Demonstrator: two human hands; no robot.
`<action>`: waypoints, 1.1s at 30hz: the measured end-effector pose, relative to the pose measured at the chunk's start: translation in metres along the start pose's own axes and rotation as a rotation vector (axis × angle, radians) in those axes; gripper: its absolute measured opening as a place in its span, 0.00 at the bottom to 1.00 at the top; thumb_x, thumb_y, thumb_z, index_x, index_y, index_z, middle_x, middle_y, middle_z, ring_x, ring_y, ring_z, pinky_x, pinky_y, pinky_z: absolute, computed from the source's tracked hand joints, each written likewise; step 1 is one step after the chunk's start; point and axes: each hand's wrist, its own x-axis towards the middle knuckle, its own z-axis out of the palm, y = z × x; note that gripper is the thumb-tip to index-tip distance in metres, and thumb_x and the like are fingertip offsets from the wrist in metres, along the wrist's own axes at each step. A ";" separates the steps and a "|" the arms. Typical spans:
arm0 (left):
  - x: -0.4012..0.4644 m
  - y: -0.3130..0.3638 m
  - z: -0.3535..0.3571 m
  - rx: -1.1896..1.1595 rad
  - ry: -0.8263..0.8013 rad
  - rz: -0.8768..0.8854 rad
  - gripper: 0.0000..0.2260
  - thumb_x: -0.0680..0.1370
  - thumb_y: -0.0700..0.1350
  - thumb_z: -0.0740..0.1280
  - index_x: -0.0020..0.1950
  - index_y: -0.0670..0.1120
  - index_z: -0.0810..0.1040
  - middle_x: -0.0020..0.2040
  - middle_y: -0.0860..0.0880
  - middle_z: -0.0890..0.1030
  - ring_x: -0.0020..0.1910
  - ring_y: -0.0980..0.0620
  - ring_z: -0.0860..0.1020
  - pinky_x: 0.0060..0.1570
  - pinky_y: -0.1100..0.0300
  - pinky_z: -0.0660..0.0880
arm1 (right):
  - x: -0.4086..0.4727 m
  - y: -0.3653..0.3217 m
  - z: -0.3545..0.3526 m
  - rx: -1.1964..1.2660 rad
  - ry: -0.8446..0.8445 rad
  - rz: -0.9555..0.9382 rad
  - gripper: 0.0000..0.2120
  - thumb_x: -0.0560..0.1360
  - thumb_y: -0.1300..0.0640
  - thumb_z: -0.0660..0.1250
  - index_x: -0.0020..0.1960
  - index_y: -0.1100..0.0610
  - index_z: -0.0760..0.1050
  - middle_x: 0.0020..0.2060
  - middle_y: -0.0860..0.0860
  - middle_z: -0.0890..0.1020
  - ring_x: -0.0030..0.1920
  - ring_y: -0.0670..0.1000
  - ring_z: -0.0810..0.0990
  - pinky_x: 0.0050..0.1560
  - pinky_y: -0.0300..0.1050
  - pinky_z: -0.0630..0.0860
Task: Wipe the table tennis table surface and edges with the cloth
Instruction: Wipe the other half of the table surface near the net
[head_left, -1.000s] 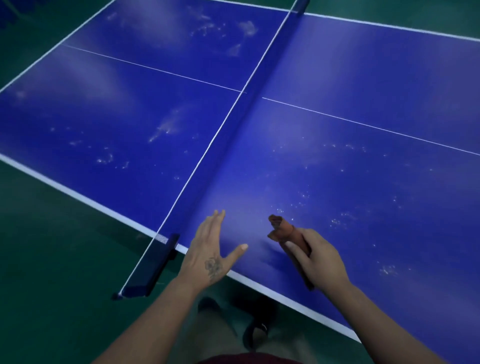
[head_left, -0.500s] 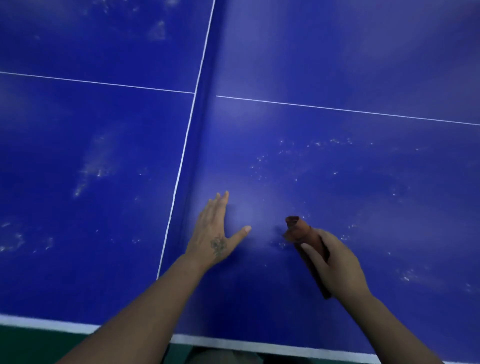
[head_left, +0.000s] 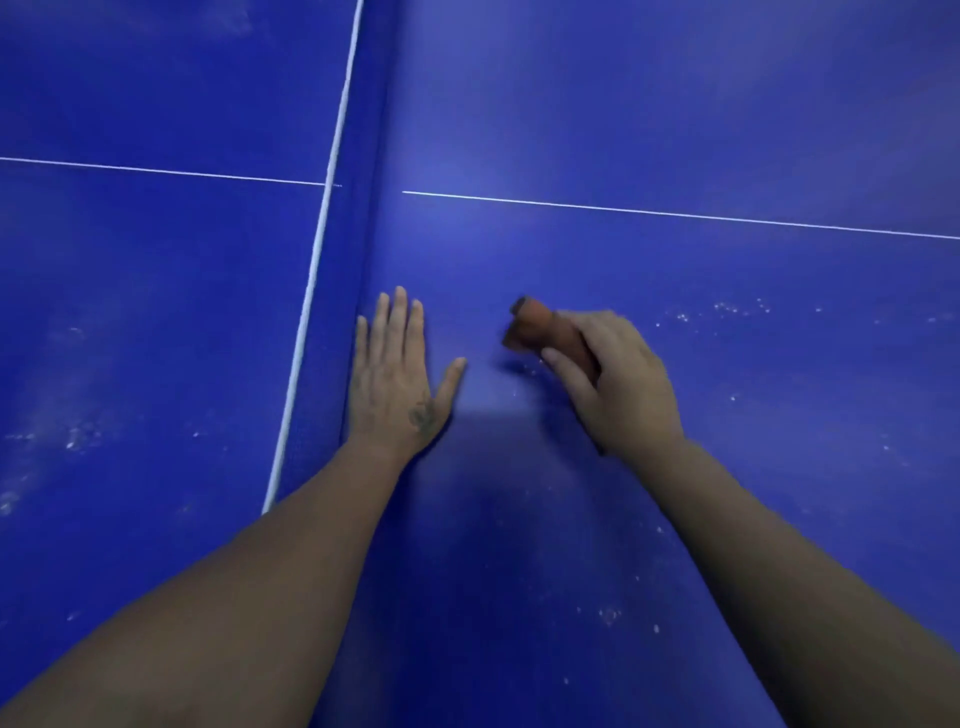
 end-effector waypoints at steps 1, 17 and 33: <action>0.002 -0.003 0.003 0.028 0.003 -0.014 0.38 0.86 0.65 0.54 0.86 0.37 0.57 0.87 0.40 0.55 0.87 0.41 0.51 0.85 0.40 0.49 | 0.024 0.003 0.005 -0.012 0.012 -0.039 0.13 0.82 0.53 0.69 0.65 0.53 0.79 0.55 0.51 0.82 0.56 0.56 0.78 0.54 0.48 0.73; 0.006 -0.006 0.013 0.115 -0.011 -0.050 0.38 0.86 0.66 0.50 0.87 0.40 0.54 0.88 0.44 0.52 0.88 0.46 0.47 0.86 0.42 0.51 | 0.229 0.038 0.080 -0.356 -0.182 -0.284 0.28 0.83 0.35 0.53 0.79 0.43 0.67 0.78 0.45 0.68 0.74 0.57 0.67 0.71 0.55 0.61; 0.006 -0.004 0.004 -0.043 0.042 -0.046 0.32 0.87 0.56 0.50 0.85 0.38 0.61 0.87 0.42 0.58 0.87 0.44 0.54 0.86 0.43 0.51 | 0.088 0.031 0.070 -0.423 -0.304 -0.474 0.28 0.87 0.40 0.50 0.84 0.48 0.58 0.84 0.49 0.57 0.84 0.54 0.52 0.81 0.62 0.52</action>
